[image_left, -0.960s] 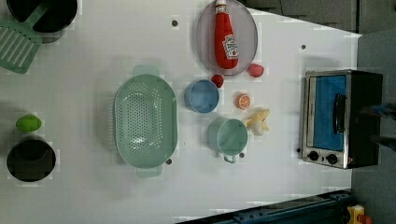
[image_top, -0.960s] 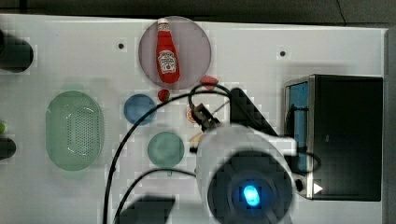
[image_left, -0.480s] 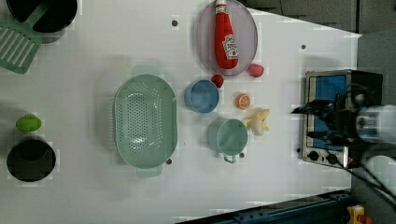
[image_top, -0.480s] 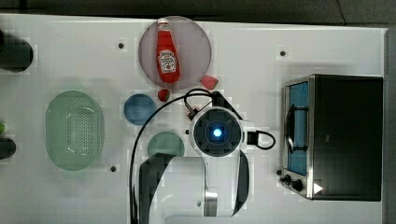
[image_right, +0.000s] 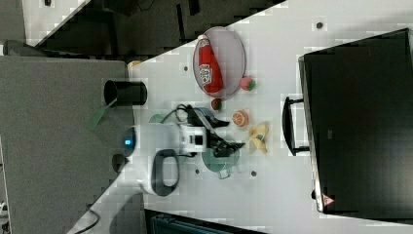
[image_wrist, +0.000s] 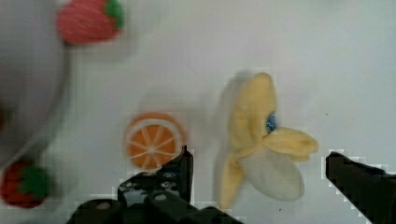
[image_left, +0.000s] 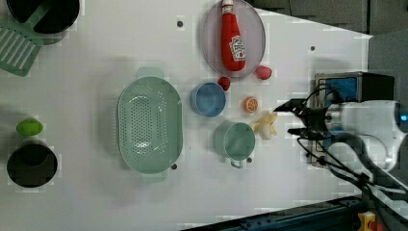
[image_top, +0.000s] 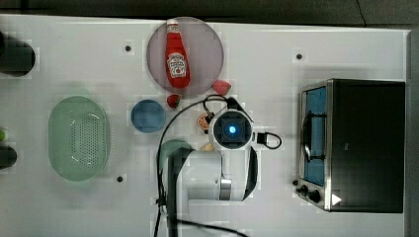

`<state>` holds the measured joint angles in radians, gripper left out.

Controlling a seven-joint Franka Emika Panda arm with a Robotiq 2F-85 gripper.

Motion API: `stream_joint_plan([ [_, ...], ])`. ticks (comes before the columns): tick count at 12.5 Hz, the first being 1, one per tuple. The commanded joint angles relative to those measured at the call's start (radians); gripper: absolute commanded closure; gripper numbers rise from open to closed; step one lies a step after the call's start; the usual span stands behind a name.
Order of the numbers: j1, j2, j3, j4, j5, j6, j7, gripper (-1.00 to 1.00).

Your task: Pick banana from table and place on oven.

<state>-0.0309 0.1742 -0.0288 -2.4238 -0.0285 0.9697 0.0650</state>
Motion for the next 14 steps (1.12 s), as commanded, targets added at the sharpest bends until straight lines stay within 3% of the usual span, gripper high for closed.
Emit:
stream_joint_plan([
  [1, 0.002, 0.031, 0.019, -0.041, 0.01, 0.101, 0.038, -1.0],
  [6, 0.002, 0.137, 0.019, -0.062, 0.01, 0.234, 0.039, -1.0],
  [7, 0.002, 0.148, 0.019, -0.062, 0.01, 0.238, 0.039, -0.92],
  [12, 0.003, 0.154, 0.02, -0.061, 0.01, 0.256, 0.039, 0.27],
  [14, 0.003, 0.154, 0.021, -0.057, 0.01, 0.255, 0.039, 0.58],
])
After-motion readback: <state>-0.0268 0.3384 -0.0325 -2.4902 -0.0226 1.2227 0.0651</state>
